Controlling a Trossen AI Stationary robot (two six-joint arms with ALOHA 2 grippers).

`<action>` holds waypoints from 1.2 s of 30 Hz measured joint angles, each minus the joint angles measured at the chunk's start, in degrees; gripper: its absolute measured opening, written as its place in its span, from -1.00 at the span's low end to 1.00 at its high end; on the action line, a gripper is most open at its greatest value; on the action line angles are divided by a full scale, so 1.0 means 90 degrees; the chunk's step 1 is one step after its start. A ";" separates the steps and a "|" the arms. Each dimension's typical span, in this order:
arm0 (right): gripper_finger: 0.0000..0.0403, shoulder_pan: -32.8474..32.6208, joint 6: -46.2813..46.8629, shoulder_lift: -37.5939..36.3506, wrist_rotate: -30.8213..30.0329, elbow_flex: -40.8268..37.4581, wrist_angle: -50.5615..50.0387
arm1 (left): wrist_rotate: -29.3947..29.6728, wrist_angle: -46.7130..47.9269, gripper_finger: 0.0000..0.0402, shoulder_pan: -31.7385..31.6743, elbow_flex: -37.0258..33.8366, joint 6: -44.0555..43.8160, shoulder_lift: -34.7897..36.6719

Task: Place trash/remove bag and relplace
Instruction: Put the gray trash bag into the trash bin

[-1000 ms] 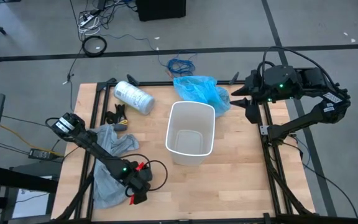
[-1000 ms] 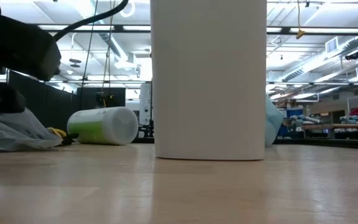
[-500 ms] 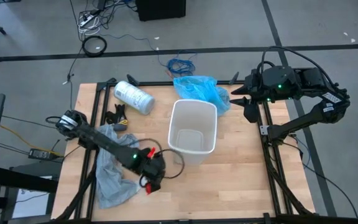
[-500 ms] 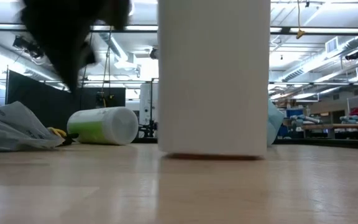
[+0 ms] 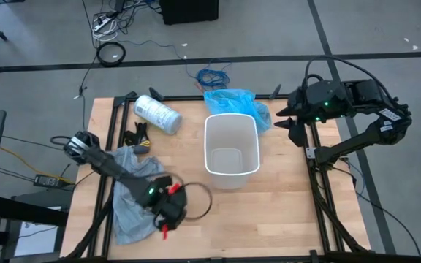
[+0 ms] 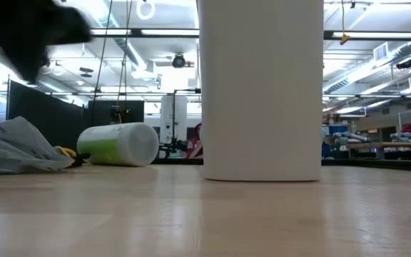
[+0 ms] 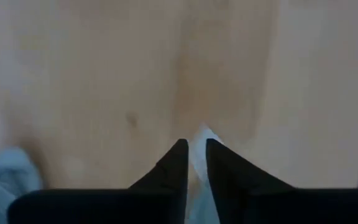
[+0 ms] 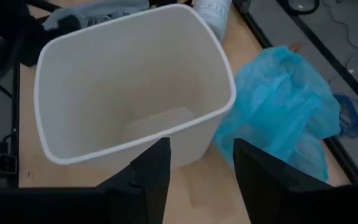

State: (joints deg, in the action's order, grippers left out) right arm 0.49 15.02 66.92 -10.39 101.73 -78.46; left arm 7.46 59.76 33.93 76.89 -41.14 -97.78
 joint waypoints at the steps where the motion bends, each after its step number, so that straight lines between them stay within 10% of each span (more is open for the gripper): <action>1: -0.18 0.0000 -0.0002 0.0000 0.0015 0.0000 -0.0026 | -0.0069 -0.0007 -0.65 0.0171 -0.0065 -0.0105 0.0000; 16: -0.13 0.0000 0.0015 0.0022 0.0126 0.0000 -0.0066 | -0.0410 -0.1505 -0.16 0.1596 -0.1182 -0.2523 -0.0002; 31: -0.13 -0.0002 0.0227 0.0024 0.0343 0.0000 -0.0132 | -0.0868 -0.3121 -0.16 0.2080 -0.2795 -0.3724 0.0027; 36: -0.12 0.0000 0.0226 0.0024 0.0345 0.0000 -0.0160 | -0.1083 -0.3338 -0.43 0.2054 -0.3085 -0.3952 0.0011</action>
State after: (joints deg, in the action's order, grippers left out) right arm 0.49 17.06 67.13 -7.29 101.73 -79.90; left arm -2.29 29.72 52.41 49.12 -76.71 -97.67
